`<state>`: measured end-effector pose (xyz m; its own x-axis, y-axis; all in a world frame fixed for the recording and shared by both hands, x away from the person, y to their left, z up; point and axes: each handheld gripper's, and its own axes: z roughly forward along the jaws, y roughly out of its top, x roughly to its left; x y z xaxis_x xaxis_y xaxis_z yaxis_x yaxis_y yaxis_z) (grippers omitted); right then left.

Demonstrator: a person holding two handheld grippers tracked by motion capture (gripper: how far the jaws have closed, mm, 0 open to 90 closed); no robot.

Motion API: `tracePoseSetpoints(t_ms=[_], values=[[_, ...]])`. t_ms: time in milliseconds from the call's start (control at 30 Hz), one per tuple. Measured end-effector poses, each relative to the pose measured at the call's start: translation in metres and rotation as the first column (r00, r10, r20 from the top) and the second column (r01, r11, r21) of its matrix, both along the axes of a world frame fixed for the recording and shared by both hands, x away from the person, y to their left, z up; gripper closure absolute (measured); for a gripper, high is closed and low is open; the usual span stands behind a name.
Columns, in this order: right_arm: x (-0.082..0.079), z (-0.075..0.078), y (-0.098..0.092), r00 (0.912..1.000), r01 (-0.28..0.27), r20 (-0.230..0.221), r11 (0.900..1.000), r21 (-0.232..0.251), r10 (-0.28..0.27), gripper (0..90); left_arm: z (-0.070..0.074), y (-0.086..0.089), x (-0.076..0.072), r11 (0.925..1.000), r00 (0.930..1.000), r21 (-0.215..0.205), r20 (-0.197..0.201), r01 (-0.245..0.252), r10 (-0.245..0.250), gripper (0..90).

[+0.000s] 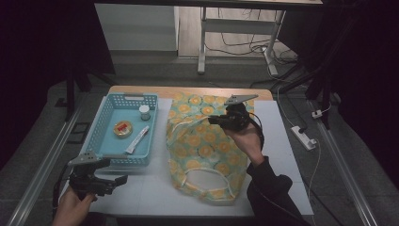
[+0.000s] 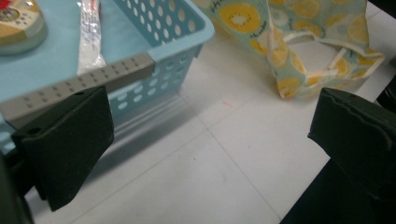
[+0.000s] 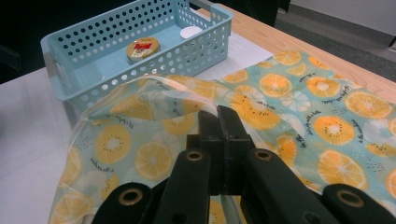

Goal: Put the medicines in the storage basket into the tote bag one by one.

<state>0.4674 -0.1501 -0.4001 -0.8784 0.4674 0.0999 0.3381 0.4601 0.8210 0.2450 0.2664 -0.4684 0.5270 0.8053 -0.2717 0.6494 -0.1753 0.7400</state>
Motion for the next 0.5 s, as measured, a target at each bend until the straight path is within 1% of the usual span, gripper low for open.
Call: tracePoseSetpoints(t_ms=[67,133,233,333,400,433,467,500], values=[[0.0,0.0,0.0,1.0,0.0,0.0,1.0,-0.003,0.0,90.0,0.002,0.001,0.003,1.0,1.0,-0.006,0.001,-0.007,0.007,0.0],[0.0,0.0,0.0,1.0,0.0,0.0,1.0,-0.003,0.0,90.0,0.003,0.002,0.007,0.9999,0.9999,-0.002,0.0,-0.011,0.011,0.0],[0.0,0.0,0.0,1.0,-0.001,0.0,1.0,0.0,0.001,90.0,0.005,0.004,0.015,0.9999,1.0,-0.012,-0.004,-0.007,0.007,0.0],[0.0,0.0,0.0,1.0,-0.001,0.001,1.0,-0.001,0.001,90.0,0.009,0.004,0.024,0.9997,0.9999,0.02,0.007,-0.014,0.014,0.0],[0.0,0.0,0.0,1.0,-0.001,0.0,1.0,-0.001,0.001,90.0,0.012,0.005,0.03,0.9992,0.9997,0.034,0.012,-0.021,0.021,0.0],[0.0,0.0,0.0,1.0,-0.001,0.0,1.0,-0.001,0.001,90.0,0.012,0.005,0.03,0.9992,0.9997,0.034,0.012,-0.021,0.021,0.0],[0.0,0.0,0.001,1.0,-0.001,0.002,1.0,0.0,0.001,90.0,0.016,0.007,0.04,0.9985,0.9995,0.044,0.012,-0.031,0.03,0.0],[0.0,0.0,0.001,1.0,-0.001,0.001,1.0,0.0,0.001,90.0,0.017,0.007,0.044,0.9982,0.9995,0.051,0.007,-0.031,0.031,0.0]])
